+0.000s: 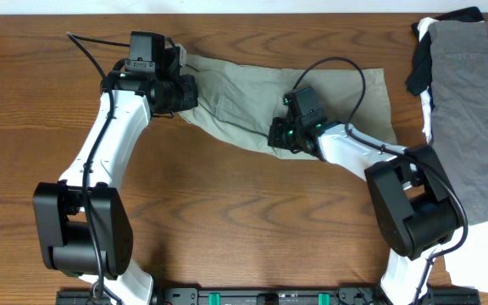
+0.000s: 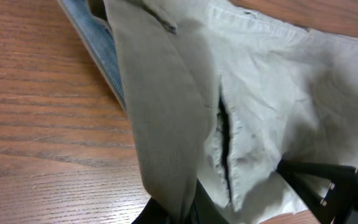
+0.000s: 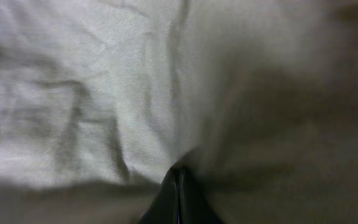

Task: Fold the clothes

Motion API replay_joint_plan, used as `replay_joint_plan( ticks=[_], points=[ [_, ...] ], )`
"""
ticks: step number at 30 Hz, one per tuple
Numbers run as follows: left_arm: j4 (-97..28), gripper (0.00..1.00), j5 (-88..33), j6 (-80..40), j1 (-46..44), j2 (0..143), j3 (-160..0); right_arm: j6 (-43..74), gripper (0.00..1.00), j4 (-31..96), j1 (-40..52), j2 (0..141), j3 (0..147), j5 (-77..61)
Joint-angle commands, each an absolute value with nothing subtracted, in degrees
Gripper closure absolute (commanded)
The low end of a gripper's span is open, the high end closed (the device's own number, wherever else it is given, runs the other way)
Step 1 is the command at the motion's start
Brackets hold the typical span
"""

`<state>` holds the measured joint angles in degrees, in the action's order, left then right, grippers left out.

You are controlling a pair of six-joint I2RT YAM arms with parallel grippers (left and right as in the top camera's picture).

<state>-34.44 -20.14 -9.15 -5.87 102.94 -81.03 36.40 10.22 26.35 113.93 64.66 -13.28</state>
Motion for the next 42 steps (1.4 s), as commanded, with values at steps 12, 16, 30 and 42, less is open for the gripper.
replay_joint_plan(
  ticks=[12, 16, 30, 42],
  points=[
    [-34.7, 0.93, -19.9, -6.5, -7.8, 98.7, -81.4, 30.1, 0.99, 17.8, 23.9, 110.2, 73.9, -12.2],
    [-34.7, 0.93, -19.9, -6.0, -8.6, 95.9, -81.5, 30.1, 0.99, 16.1, 24.1, 110.6, 73.8, -9.3],
    [-33.9, 0.92, -19.9, -6.0, -9.0, 92.7, -81.5, 30.9, 0.99, 7.0, 25.9, 120.9, 73.8, -9.7],
    [-33.8, 0.92, -19.9, -6.0, -9.0, 92.7, -81.5, 29.3, 0.99, 4.0, 24.1, 121.1, 75.7, -13.5]
  ],
)
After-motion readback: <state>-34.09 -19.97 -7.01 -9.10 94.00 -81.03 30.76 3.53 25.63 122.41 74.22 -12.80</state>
